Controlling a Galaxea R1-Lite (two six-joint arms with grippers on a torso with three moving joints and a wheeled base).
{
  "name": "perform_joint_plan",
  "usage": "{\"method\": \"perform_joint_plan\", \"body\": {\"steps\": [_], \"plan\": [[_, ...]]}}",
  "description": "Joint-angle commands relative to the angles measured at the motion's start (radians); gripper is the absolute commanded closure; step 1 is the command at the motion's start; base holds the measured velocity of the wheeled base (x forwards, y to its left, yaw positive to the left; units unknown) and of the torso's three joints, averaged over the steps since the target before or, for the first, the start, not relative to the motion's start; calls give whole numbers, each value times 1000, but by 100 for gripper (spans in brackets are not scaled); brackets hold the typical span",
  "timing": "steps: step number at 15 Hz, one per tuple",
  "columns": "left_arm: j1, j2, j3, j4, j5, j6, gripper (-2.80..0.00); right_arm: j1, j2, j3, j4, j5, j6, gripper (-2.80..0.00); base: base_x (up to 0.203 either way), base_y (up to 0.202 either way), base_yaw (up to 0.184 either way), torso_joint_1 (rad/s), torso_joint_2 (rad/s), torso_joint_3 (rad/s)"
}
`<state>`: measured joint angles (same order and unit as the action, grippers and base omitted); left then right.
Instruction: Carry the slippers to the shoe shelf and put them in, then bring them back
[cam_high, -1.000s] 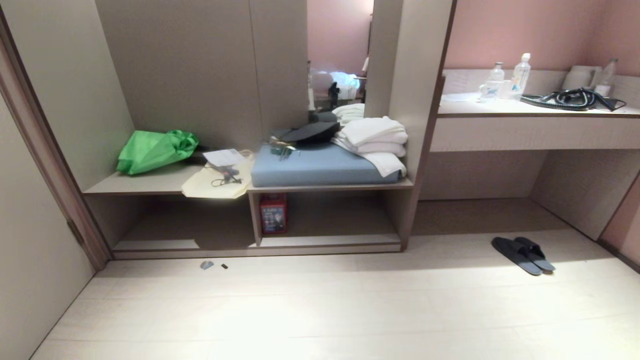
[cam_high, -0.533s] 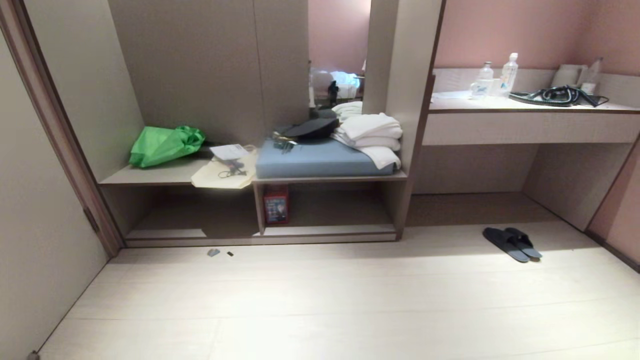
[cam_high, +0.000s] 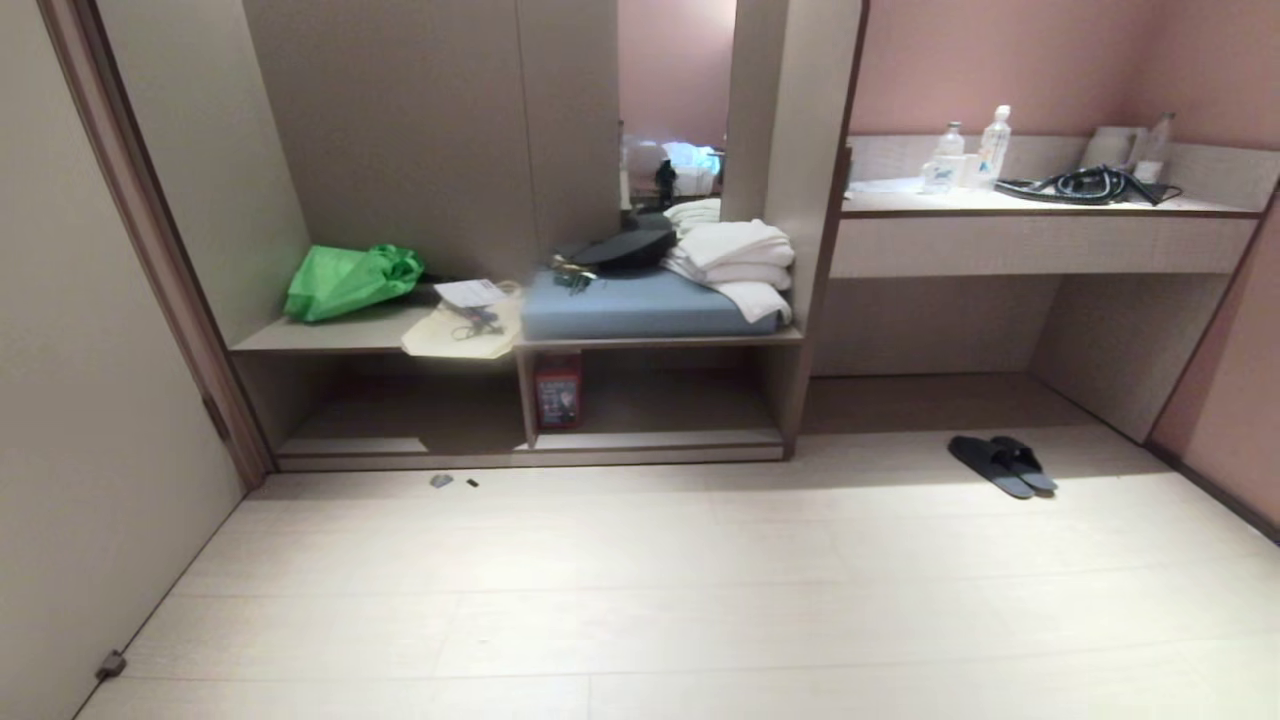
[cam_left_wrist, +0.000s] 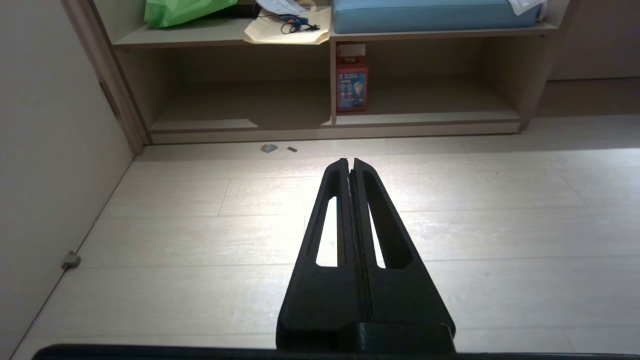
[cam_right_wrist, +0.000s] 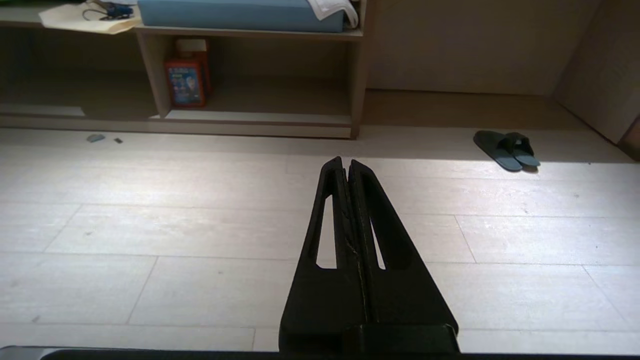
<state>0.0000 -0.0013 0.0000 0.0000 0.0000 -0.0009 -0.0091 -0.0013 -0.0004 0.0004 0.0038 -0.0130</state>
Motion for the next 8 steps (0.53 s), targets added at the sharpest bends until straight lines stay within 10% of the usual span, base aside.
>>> {"method": "perform_joint_plan", "body": {"steps": [1, 8], "plan": [[0, 0, 0, 0, 0, -1, 0, 0, 1, 2, 0, 1, -1, 0, -196, 0, 4, 0, 5, 5], [0, 0, 0, 0, 0, -1, 0, 0, 1, 2, 1, 1, -1, 0, -197, 0, 0, 3, 3, 1]]}}
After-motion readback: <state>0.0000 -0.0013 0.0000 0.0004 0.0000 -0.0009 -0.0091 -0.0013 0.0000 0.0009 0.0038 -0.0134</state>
